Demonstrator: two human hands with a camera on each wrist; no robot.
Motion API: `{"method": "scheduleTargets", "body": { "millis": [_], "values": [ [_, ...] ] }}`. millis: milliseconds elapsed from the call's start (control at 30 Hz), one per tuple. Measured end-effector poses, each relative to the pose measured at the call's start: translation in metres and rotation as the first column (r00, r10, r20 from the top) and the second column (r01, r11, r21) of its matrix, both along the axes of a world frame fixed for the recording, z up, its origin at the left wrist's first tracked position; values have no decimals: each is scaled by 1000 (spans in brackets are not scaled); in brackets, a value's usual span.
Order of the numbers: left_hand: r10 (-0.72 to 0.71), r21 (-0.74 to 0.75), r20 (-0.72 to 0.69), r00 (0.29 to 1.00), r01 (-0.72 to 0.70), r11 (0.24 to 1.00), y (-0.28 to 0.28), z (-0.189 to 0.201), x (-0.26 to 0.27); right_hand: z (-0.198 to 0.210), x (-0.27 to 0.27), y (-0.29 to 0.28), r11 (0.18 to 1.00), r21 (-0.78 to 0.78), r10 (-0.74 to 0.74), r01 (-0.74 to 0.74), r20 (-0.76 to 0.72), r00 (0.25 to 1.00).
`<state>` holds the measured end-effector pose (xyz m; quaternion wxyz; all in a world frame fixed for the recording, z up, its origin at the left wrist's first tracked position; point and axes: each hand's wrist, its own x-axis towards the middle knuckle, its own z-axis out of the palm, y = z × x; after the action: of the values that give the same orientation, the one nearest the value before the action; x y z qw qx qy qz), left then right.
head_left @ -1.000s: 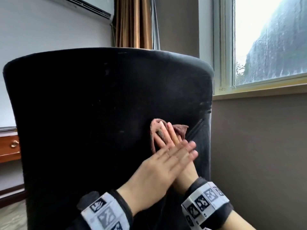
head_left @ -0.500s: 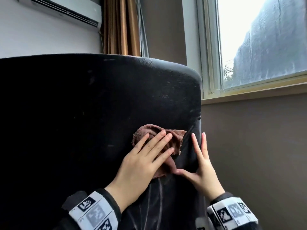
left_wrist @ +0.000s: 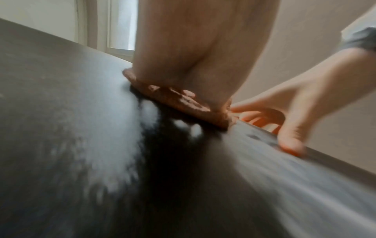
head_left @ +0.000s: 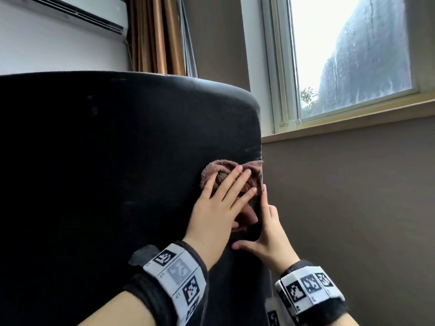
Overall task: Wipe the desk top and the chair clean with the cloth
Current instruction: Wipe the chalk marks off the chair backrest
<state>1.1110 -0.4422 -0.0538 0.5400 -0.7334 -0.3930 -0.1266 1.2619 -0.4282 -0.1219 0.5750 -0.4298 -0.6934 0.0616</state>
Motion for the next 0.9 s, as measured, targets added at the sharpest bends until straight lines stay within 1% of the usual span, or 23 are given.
{"method": "scheduleTargets", "body": {
  "millis": [67,100,133,200,267,333,400,433,500,533,567,600,633,700,767,800,833,900],
  "values": [
    [-6,-48,-69,998,3,999,1,-26,-18,-3,-3,-2,999,33,-6,6,-4,1000],
    [-43,-68,-77,996,37,997,0,-30,-25,-4,-5,-4,999,40,-10,10,-5,1000],
    [-78,-54,-86,993,73,996,1,-25,-29,-4,-6,-7,999,32,-9,9,-8,1000],
    [-70,37,-96,993,74,997,-1,5,-20,-3,-7,-11,1000,-8,4,-4,1,1000],
    [-73,137,-56,996,80,987,-3,42,3,-6,-8,-15,1000,-31,-3,4,13,1000],
    [-62,152,-18,998,64,986,-2,58,19,-13,-7,-16,998,-59,-14,14,-3,1000],
    [-38,137,-20,999,40,990,1,43,18,-19,-7,-15,997,-70,-14,12,-16,1000],
    [-32,116,-47,998,37,993,1,24,12,-22,-7,-13,998,-65,-19,18,-21,1000],
    [-100,39,-115,988,105,994,3,-23,-9,-27,-8,-10,998,-39,-44,42,-43,998],
    [-137,-1,-153,979,138,990,2,-40,-19,-30,-9,-9,998,-29,-51,49,-72,996],
    [-169,-17,-186,968,169,986,2,-47,-26,-31,-10,-10,998,-34,-50,47,-94,994],
    [-188,-11,-220,957,190,982,2,-43,-29,-32,-11,-12,998,-41,-42,39,-86,995],
    [-196,6,-234,952,203,979,3,-30,-29,-33,-11,-14,998,-50,-33,30,-52,998],
    [-194,82,-163,967,209,974,3,6,-21,-35,-12,-17,996,-89,-27,28,3,1000],
    [-136,125,-76,988,145,981,0,34,-11,-38,-17,-23,995,-92,-34,35,21,999],
    [-101,128,-62,993,108,986,-1,37,-7,-40,-19,-23,996,-84,-37,39,27,999],
    [-85,123,-67,994,93,988,0,33,-6,-43,-20,-23,996,-79,-46,48,25,999],
    [-91,58,-99,991,97,994,1,5,-9,-49,-20,-21,996,-69,-56,58,24,998]
  ]
}}
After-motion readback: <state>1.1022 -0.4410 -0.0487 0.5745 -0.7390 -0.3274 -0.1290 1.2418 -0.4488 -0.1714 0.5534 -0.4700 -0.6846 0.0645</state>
